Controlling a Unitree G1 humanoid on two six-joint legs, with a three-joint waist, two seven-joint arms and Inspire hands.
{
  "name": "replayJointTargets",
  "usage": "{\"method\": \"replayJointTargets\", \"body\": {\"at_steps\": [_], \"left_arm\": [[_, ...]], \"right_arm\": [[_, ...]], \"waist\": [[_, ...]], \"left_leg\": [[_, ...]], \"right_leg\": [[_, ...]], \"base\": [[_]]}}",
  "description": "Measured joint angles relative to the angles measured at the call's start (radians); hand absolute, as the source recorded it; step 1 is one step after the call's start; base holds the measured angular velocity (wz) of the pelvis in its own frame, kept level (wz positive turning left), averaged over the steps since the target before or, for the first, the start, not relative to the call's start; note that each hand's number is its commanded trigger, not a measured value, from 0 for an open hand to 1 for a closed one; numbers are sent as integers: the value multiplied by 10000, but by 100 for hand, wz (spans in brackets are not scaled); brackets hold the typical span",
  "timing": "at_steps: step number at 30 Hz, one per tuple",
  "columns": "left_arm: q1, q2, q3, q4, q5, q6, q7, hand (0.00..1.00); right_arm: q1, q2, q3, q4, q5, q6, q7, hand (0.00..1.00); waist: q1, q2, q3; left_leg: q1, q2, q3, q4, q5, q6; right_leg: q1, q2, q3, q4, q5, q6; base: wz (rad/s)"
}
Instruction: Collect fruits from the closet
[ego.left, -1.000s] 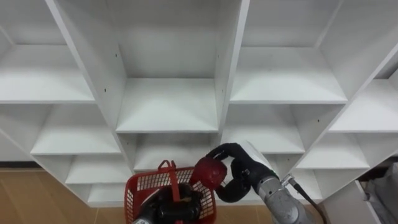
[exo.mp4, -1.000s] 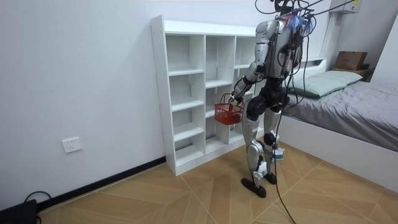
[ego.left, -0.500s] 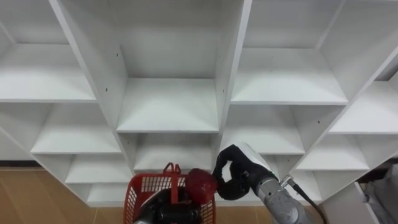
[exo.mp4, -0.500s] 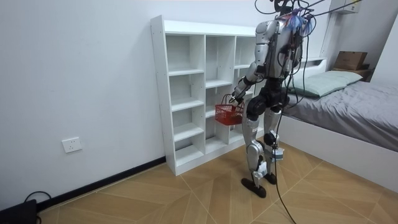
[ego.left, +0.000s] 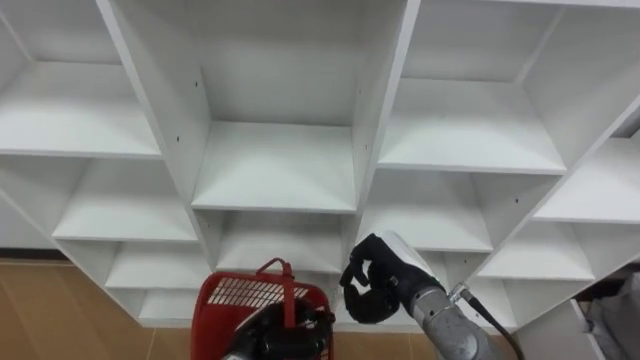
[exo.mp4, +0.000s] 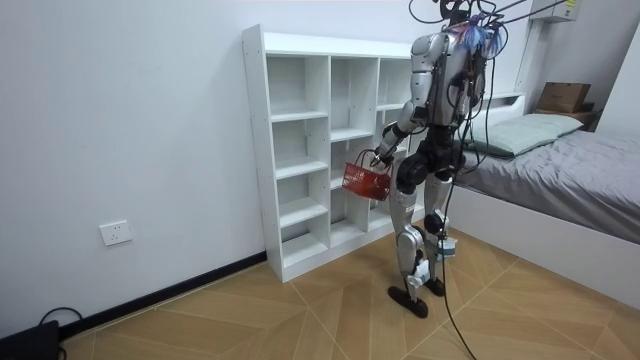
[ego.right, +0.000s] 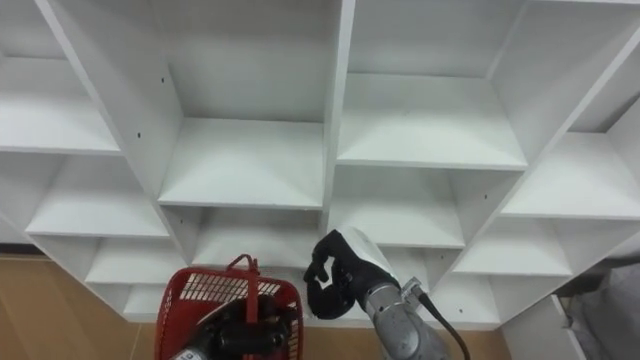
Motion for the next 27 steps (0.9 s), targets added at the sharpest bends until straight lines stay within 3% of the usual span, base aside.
{"method": "replayJointTargets", "body": {"at_steps": [5,22,23,24,25,26,27], "left_arm": [[1,11,-34,0,-10,-1,8,100],[0,24,-49,-15,-12,-1,41,100],[0,29,-51,-14,-12,-1,50,100],[3,29,-58,-13,-15,-1,54,100],[19,29,-70,-13,-15,-1,59,100],[28,32,-70,-13,-16,-1,60,100],[30,39,-69,-12,-16,-1,61,100]], "right_arm": [[-3,12,-3,301,-8,2,-13,100],[17,-2,-29,660,-37,35,-29,97],[16,-4,-30,682,-35,33,-40,90],[17,-4,-30,721,-28,25,-54,76],[17,-1,-29,871,-8,-2,-105,56],[18,-2,-28,1024,-8,-5,-134,20],[29,-4,-28,1080,-8,-5,-151,0]], "waist": [[5,-53,33],[-29,-31,22],[-48,-25,17],[-41,-22,15],[-35,-7,6],[-35,9,-3],[-37,12,-3]], "left_leg": [[-90,-2,-33,17,0,0],[-191,-4,-163,17,0,-1],[-224,-6,-211,29,0,-1],[-226,-5,-214,32,0,-1],[-227,-5,-217,35,0,-1],[-231,-5,-220,35,0,-1],[-233,-5,-220,34,0,-2]], "right_leg": [[-34,-18,-94,-27,-2,2],[-29,-21,-234,-168,0,0],[-29,-20,-259,-170,3,-2],[-28,-19,-260,-173,3,-2],[-21,-20,-270,-175,3,-3],[-21,-21,-272,-174,3,-3],[-21,-21,-271,-176,3,-3]], "base": [[4],[2],[10],[7],[0],[0],[0]]}}
